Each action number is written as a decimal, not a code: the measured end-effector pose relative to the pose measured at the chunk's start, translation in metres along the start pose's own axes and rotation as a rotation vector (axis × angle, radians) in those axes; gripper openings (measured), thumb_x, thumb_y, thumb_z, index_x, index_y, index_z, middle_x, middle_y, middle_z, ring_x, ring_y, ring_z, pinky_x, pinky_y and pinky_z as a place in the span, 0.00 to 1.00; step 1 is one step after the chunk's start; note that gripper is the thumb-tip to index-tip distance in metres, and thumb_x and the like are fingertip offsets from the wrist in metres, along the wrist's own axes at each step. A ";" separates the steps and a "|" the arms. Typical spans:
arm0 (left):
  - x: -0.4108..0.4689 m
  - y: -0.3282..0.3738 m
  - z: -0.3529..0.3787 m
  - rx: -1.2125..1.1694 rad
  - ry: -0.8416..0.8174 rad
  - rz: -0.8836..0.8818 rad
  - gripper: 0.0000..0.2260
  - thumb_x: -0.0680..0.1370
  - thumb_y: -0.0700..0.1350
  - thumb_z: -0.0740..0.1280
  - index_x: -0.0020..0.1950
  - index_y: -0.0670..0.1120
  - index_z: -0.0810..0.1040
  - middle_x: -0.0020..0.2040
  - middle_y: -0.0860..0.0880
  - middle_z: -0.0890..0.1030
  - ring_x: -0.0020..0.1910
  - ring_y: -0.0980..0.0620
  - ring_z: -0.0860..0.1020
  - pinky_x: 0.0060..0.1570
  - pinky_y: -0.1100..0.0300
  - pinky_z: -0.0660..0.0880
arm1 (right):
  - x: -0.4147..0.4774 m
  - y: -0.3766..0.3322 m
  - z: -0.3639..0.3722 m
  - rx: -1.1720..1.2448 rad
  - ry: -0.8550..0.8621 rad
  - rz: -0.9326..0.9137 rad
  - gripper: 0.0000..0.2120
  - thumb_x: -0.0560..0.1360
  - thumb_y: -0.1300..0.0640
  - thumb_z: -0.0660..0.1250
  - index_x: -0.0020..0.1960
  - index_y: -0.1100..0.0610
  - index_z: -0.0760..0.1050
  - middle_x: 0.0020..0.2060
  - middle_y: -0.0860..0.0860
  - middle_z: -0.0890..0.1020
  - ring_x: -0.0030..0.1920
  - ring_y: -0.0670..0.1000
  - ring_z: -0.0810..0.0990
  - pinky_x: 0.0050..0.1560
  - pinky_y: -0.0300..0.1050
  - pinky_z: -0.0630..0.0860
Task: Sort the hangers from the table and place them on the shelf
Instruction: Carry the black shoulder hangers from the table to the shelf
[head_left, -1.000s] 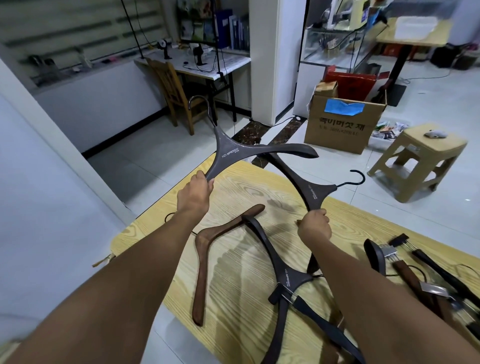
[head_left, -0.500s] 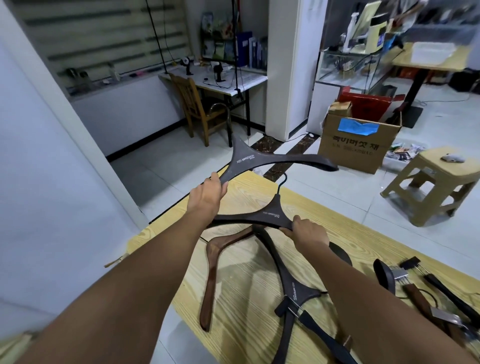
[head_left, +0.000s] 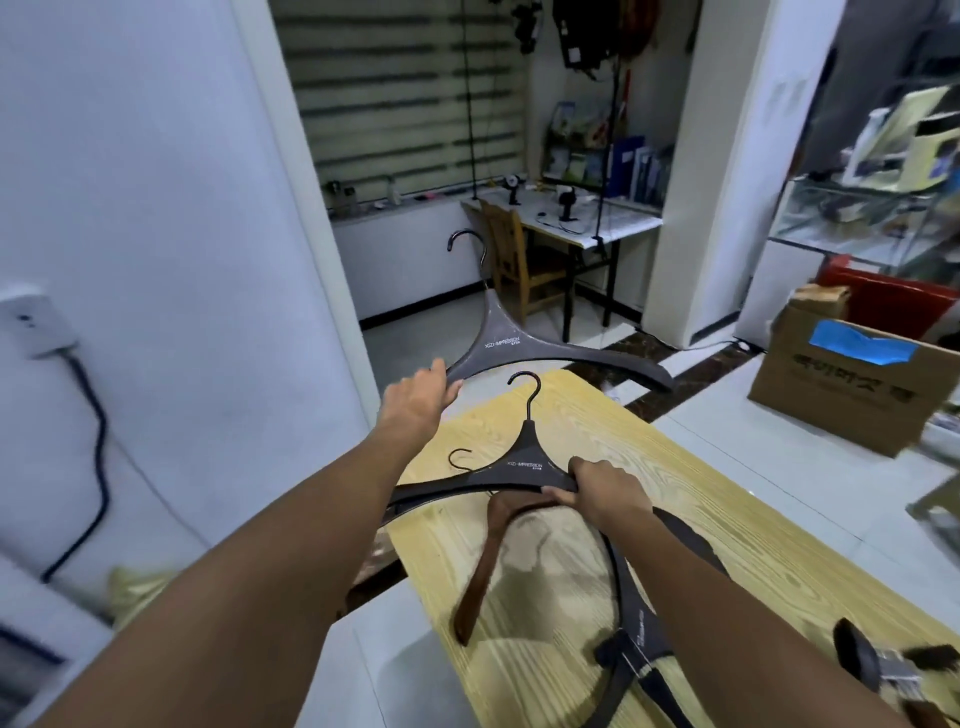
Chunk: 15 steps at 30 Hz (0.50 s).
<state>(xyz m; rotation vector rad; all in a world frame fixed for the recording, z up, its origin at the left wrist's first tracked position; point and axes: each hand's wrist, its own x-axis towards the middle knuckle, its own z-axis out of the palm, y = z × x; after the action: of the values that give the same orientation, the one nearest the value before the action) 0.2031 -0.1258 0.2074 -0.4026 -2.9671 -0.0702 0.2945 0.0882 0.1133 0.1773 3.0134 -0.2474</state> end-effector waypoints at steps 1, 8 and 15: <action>-0.008 -0.008 -0.004 0.005 0.004 -0.029 0.17 0.82 0.54 0.50 0.57 0.42 0.66 0.54 0.41 0.78 0.51 0.38 0.78 0.44 0.51 0.70 | -0.001 -0.007 -0.002 -0.013 0.011 -0.043 0.23 0.75 0.34 0.57 0.48 0.55 0.65 0.37 0.52 0.71 0.39 0.56 0.72 0.39 0.47 0.71; -0.078 -0.060 -0.014 -0.014 0.072 -0.209 0.16 0.82 0.54 0.51 0.56 0.42 0.67 0.51 0.43 0.78 0.48 0.39 0.78 0.43 0.51 0.70 | -0.011 -0.065 -0.003 -0.128 0.106 -0.337 0.25 0.75 0.33 0.57 0.52 0.56 0.72 0.46 0.54 0.81 0.47 0.57 0.80 0.38 0.46 0.68; -0.170 -0.129 -0.025 0.026 0.115 -0.405 0.16 0.81 0.55 0.52 0.54 0.43 0.68 0.50 0.42 0.79 0.48 0.39 0.78 0.41 0.52 0.67 | -0.042 -0.131 0.018 -0.144 0.084 -0.561 0.25 0.73 0.31 0.57 0.49 0.54 0.72 0.44 0.53 0.80 0.48 0.56 0.79 0.38 0.46 0.67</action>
<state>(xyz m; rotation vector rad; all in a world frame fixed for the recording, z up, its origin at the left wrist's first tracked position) 0.3344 -0.2962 0.2028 0.2038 -2.8821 -0.0954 0.3210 -0.0480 0.1215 -0.6914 3.0750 -0.0648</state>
